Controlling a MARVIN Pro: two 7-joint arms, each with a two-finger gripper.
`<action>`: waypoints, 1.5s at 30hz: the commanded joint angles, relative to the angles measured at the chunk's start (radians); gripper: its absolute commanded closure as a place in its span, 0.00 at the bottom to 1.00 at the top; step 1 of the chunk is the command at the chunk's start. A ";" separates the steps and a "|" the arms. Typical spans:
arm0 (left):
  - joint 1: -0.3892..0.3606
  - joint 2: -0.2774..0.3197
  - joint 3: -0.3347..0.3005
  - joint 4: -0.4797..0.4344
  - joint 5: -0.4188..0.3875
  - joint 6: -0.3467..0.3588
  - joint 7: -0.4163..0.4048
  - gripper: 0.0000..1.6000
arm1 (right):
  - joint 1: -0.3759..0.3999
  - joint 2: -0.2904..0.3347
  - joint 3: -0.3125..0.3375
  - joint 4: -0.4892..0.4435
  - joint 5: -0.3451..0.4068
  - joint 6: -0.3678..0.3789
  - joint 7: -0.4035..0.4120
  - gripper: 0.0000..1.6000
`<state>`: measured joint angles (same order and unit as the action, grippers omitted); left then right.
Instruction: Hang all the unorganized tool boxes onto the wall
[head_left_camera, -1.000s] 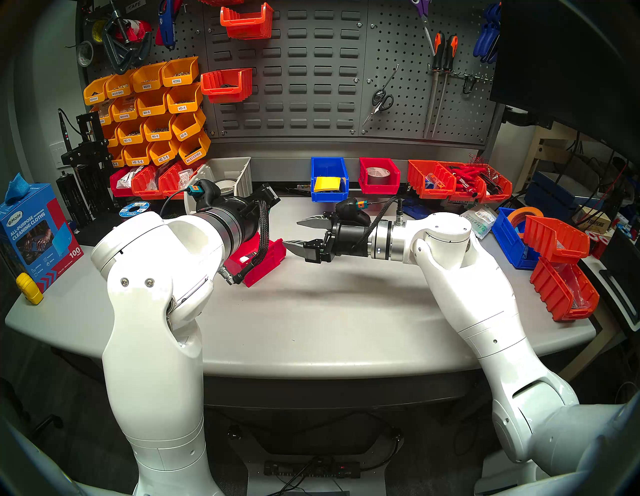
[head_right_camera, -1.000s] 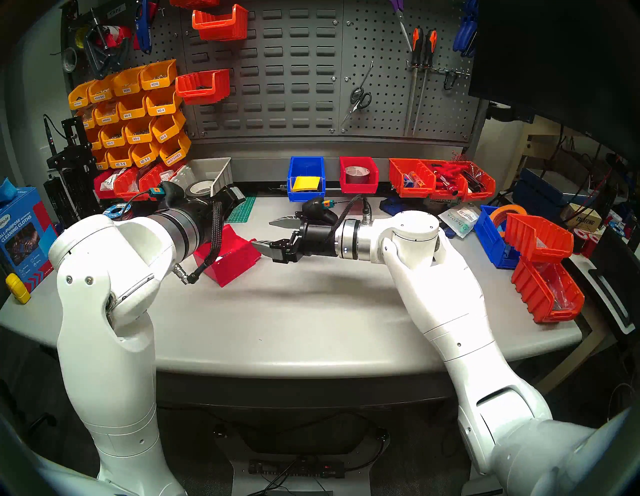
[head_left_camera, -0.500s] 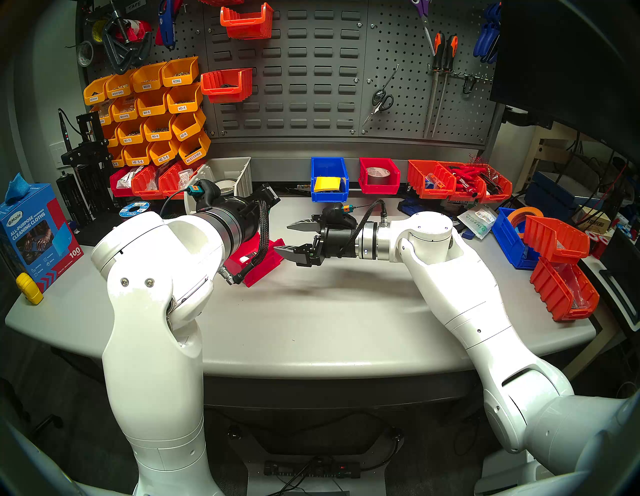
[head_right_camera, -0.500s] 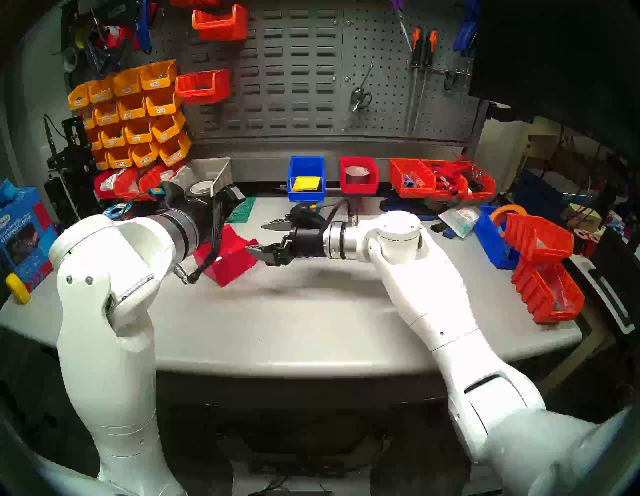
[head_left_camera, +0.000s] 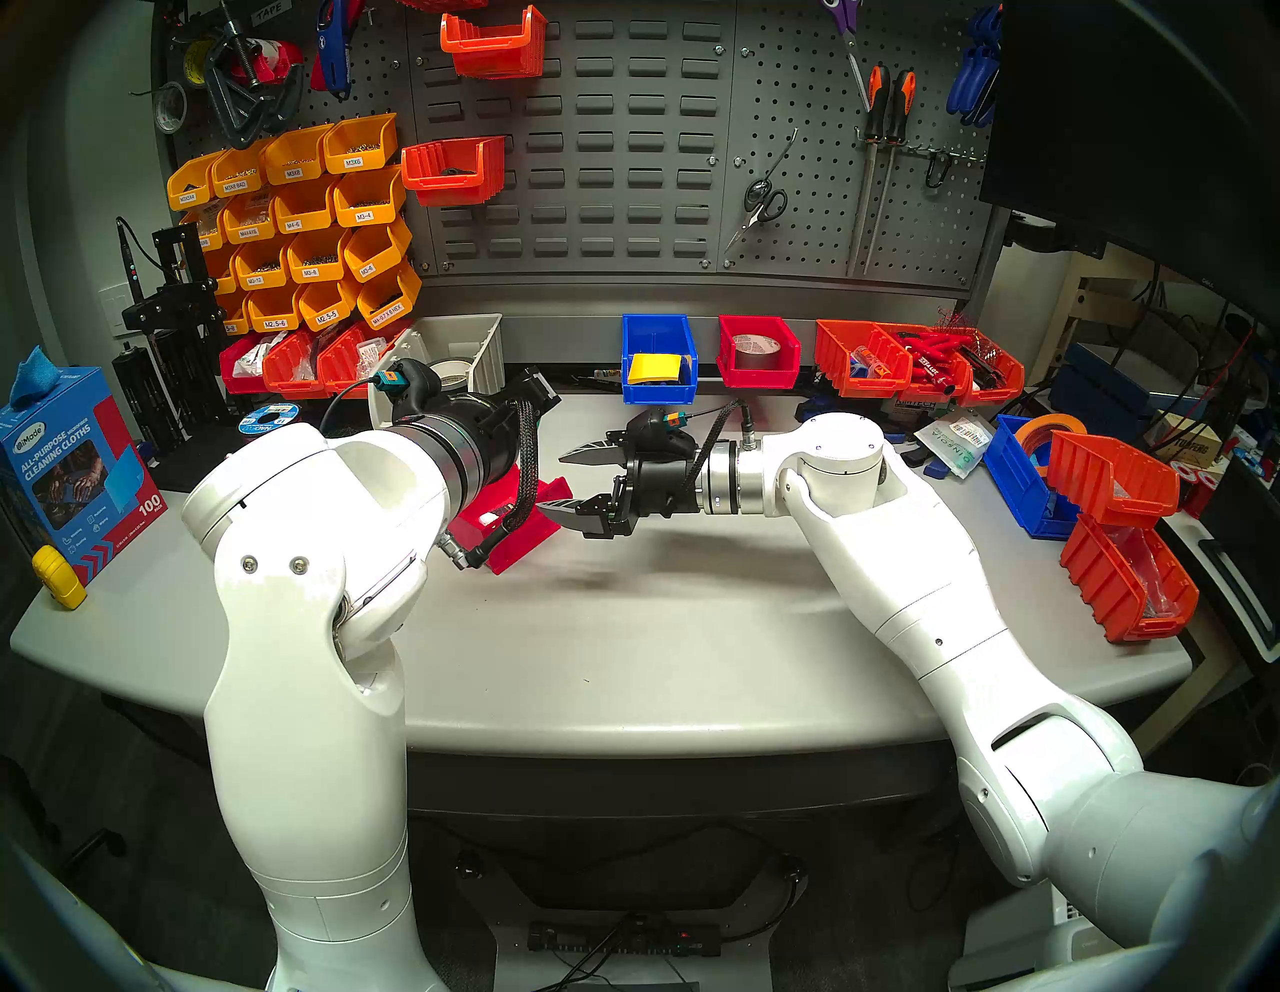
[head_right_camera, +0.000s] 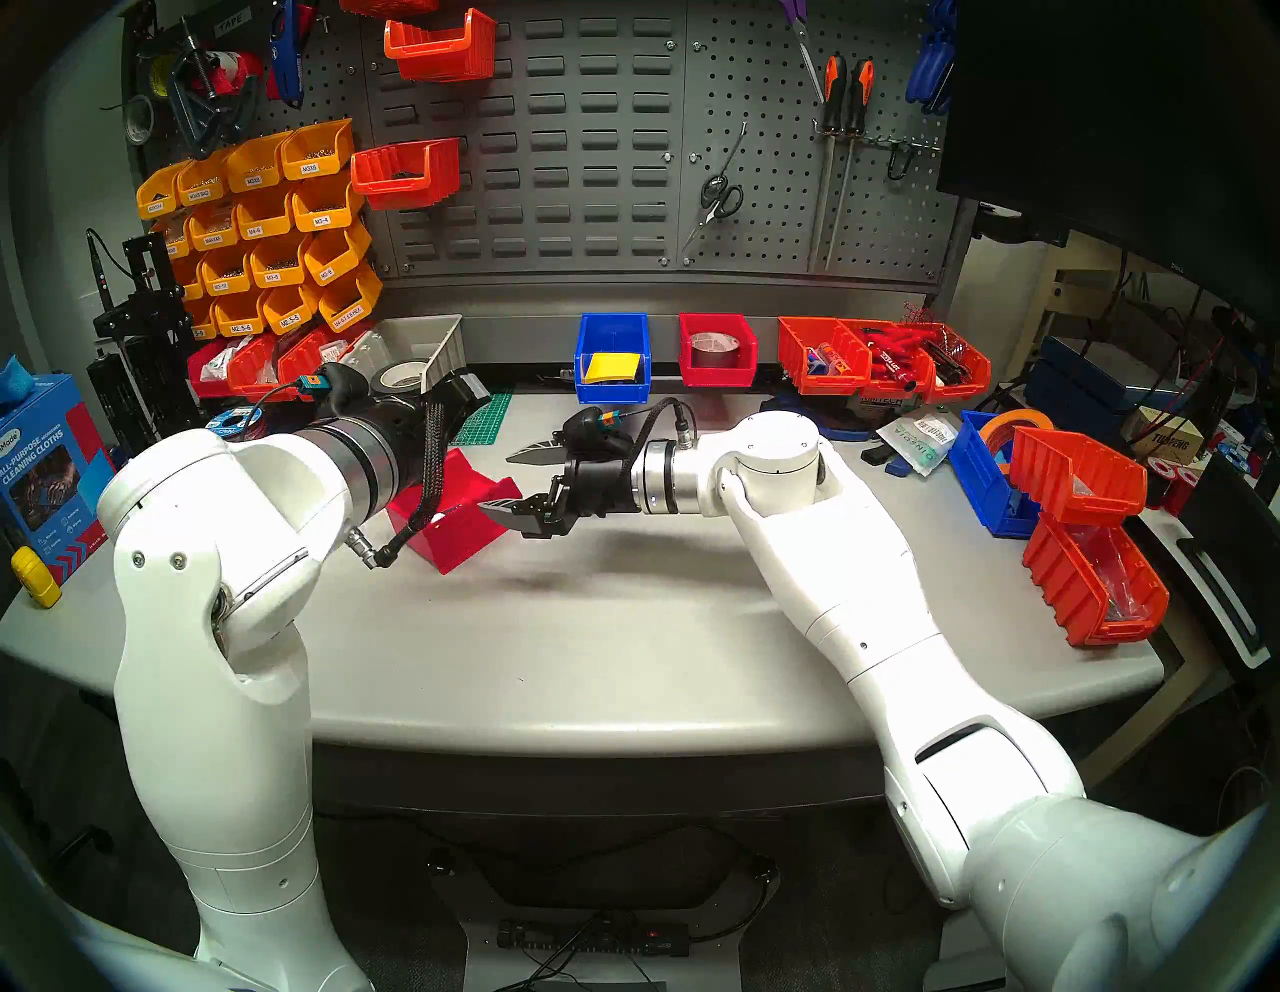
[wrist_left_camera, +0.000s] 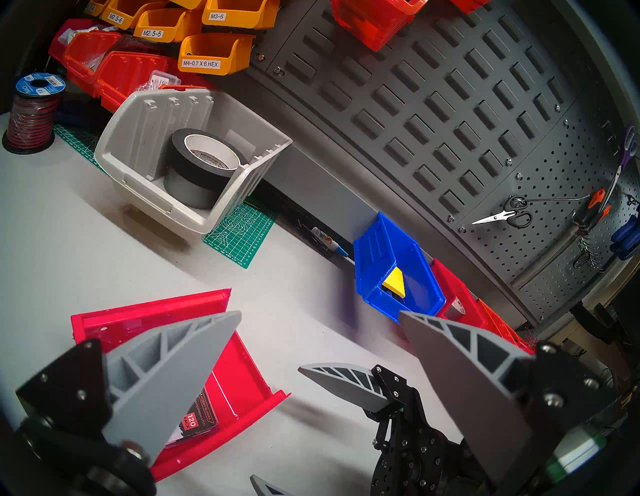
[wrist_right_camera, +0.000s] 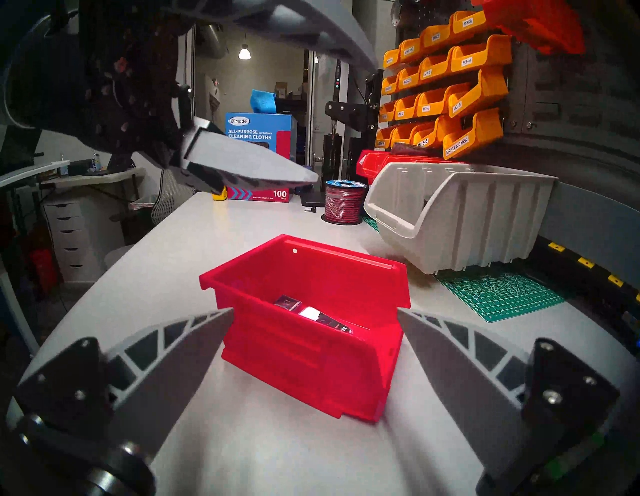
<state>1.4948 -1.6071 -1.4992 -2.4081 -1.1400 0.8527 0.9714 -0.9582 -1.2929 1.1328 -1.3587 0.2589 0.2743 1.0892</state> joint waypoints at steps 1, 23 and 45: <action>-0.003 0.001 0.001 -0.010 0.001 0.000 0.000 0.00 | 0.058 -0.017 -0.011 0.020 -0.025 -0.025 -0.005 0.00; -0.003 0.001 0.001 -0.010 0.001 0.000 0.000 0.00 | 0.150 -0.052 -0.071 0.134 -0.074 -0.045 0.047 0.00; -0.003 0.001 0.001 -0.010 0.001 0.000 0.000 0.00 | 0.154 -0.037 -0.065 0.119 -0.094 -0.021 0.061 0.08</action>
<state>1.4948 -1.6071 -1.4992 -2.4081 -1.1400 0.8527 0.9714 -0.8171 -1.3382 1.0582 -1.2216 0.1725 0.2436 1.1645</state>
